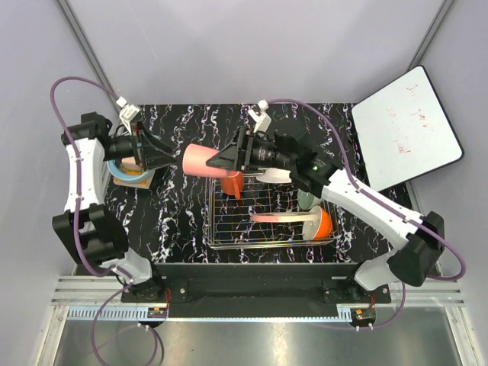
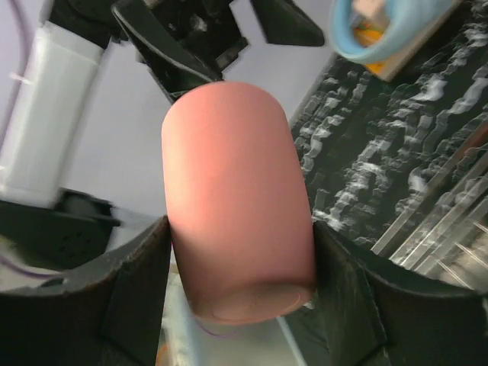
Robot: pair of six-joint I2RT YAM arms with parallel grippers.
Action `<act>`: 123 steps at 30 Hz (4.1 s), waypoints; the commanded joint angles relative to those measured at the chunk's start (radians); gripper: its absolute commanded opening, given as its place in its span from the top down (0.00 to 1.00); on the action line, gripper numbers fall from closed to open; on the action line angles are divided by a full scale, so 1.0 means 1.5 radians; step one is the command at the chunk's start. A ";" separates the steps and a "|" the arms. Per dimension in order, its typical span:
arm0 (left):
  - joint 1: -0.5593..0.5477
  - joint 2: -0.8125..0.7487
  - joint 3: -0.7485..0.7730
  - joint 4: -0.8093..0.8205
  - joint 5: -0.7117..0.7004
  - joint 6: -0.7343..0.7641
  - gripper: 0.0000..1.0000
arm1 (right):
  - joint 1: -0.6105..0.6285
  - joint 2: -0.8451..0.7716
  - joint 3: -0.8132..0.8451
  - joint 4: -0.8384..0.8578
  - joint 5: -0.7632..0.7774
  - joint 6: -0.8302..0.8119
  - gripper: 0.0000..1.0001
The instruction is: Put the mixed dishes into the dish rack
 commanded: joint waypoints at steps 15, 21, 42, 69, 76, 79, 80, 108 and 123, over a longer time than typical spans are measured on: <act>0.043 -0.102 -0.117 -0.064 -0.123 0.024 0.01 | 0.206 0.216 0.239 -0.583 0.533 -0.377 1.00; 0.043 -0.102 -0.141 -0.065 -0.110 0.037 0.01 | 0.211 0.255 0.294 -0.649 0.537 -0.389 1.00; 0.042 -0.144 -0.178 -0.048 -0.139 0.063 0.01 | 0.211 0.430 0.495 -0.850 0.436 -0.439 1.00; 0.044 -0.185 -0.258 0.058 -0.167 0.010 0.01 | 0.209 0.529 0.553 -0.865 0.385 -0.476 0.46; 0.044 -0.184 -0.264 0.061 -0.165 0.010 0.01 | 0.211 0.519 0.579 -0.863 0.402 -0.476 0.01; 0.043 -0.185 -0.263 0.062 -0.166 0.009 0.01 | 0.211 0.515 0.582 -0.862 0.413 -0.472 0.00; 0.044 -0.190 -0.262 0.061 -0.166 0.010 0.01 | 0.210 0.514 0.582 -0.863 0.414 -0.469 0.00; -0.144 -0.191 -0.234 0.342 -0.566 -0.350 0.01 | -0.262 -0.074 0.257 -0.538 0.453 -0.392 0.00; -0.192 -0.168 -0.171 0.458 -0.663 -0.507 0.01 | -0.399 -0.063 0.090 -0.429 0.408 -0.391 0.00</act>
